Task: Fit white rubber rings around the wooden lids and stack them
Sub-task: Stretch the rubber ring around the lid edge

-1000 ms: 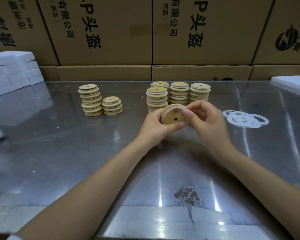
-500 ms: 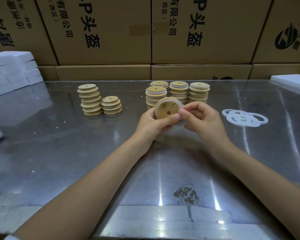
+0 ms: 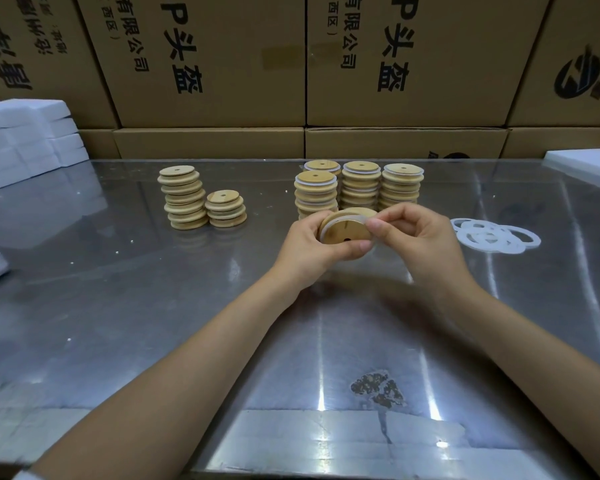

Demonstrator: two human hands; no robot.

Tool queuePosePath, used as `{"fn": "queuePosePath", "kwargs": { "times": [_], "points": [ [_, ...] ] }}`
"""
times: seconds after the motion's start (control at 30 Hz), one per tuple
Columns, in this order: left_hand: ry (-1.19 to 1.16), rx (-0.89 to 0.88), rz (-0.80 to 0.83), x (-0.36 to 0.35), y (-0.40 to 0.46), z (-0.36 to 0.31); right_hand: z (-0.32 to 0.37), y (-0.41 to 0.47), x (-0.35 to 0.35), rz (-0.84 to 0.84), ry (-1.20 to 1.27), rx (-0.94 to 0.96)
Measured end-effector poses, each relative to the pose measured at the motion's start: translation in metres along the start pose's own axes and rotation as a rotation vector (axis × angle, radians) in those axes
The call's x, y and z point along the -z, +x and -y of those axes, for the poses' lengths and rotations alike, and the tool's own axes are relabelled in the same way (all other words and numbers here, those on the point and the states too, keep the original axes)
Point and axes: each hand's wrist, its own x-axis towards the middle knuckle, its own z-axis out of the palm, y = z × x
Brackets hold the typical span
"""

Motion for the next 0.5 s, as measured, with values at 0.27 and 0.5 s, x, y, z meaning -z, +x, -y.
{"fn": "queuePosePath", "kwargs": {
  "times": [0.27, 0.5],
  "points": [
    [-0.108, 0.073, -0.022, -0.001, -0.001, 0.002, -0.002, 0.001, -0.002, 0.021, -0.010, -0.010],
    [-0.145, 0.103, -0.013, 0.000, -0.001, 0.001, -0.014, 0.002, 0.003, 0.004, -0.192, -0.070]
  ]
}}
